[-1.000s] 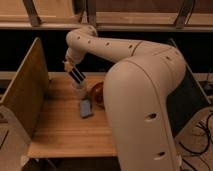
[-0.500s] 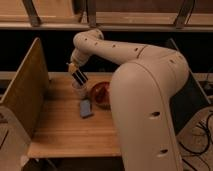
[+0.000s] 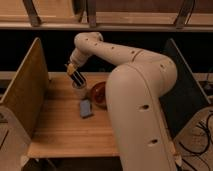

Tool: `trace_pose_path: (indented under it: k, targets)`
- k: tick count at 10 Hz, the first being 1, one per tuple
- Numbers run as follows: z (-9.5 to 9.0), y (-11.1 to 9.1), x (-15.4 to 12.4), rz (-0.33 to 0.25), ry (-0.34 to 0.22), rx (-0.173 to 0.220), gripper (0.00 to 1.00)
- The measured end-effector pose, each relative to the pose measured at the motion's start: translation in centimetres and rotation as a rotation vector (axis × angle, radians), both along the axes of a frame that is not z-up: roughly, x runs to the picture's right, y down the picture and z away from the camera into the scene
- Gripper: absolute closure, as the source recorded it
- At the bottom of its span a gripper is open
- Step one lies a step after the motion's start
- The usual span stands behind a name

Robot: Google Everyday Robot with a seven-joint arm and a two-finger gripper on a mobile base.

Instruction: Place the eraser in the ceramic cup

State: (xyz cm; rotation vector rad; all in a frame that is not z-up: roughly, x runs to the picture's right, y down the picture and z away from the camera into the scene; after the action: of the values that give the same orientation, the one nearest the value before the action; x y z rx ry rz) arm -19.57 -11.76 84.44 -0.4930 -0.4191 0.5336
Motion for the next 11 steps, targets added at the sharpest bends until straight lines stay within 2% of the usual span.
trace_pose_path:
  k: [2,4,7,9,11]
  targets:
    - [1.4,0.5,-0.5,0.000,-0.024,-0.026,1.00]
    - [2.2,0.4,-0.8,0.002,-0.050,-0.033,0.98]
    - [2.3,0.1,-0.9,-0.005,-0.078,-0.027,0.73]
    - [2.2,-0.2,-0.5,0.007,-0.091,-0.020,0.48]
    - [2.0,-0.4,-0.1,0.031,-0.096,-0.013,0.28]
